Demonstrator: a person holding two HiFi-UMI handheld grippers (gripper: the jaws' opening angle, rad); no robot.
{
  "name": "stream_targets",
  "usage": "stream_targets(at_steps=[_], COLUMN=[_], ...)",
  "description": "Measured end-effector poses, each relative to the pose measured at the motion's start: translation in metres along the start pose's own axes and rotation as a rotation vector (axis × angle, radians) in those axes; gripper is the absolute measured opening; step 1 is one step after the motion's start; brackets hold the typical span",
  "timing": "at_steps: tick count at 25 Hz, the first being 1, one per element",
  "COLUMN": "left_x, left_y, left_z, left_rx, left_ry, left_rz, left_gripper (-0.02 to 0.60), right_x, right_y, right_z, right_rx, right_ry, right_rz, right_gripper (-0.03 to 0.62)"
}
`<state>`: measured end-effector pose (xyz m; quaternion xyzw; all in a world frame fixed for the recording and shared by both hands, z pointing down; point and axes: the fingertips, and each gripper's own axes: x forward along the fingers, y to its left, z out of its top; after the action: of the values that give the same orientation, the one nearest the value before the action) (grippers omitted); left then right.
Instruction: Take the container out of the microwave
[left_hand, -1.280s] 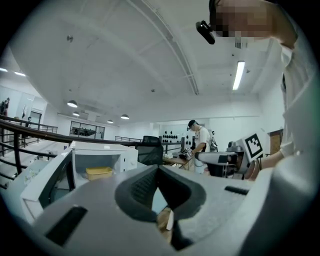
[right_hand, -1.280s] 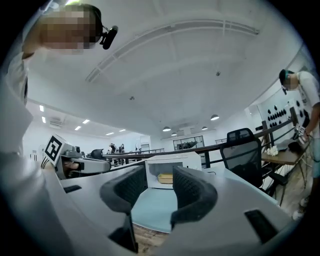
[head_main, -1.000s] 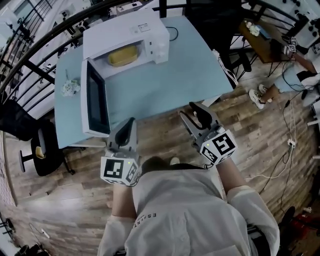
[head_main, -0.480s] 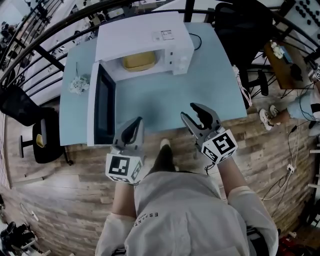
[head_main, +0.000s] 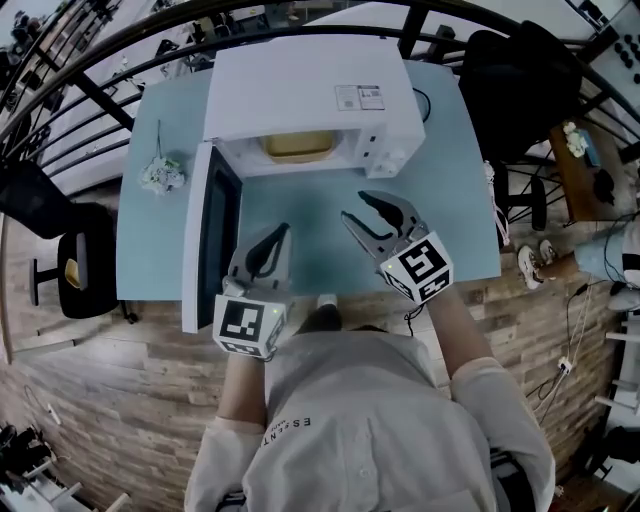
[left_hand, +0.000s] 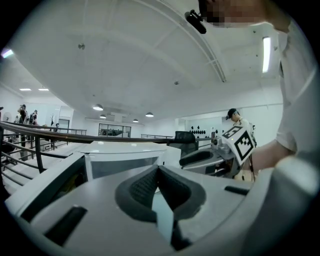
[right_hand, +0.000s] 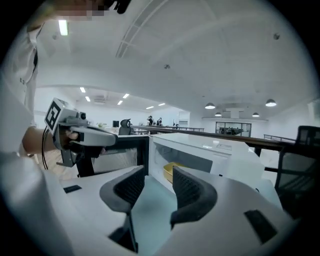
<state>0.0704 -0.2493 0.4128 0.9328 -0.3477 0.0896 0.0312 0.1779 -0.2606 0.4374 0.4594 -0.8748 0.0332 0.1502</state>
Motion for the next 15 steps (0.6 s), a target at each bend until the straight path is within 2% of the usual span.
stream_targets(at_steps=[6, 15], left_x=[0.023, 0.037], left_y=[0.023, 0.052], left_z=[0.001, -0.004], left_rx=[0.011, 0.031], left_ry=[0.0, 0.0], left_rz=[-0.007, 0.012], left_gripper=[-0.006, -0.006], right_x=[0.063, 0.145], right_y=[-0.01, -0.031], right_z=[-0.016, -0.038], right_rx=[-0.158, -0.265], right_ry=[0.16, 0.365], right_rz=[0.041, 0.103], right_gripper=[0.17, 0.17])
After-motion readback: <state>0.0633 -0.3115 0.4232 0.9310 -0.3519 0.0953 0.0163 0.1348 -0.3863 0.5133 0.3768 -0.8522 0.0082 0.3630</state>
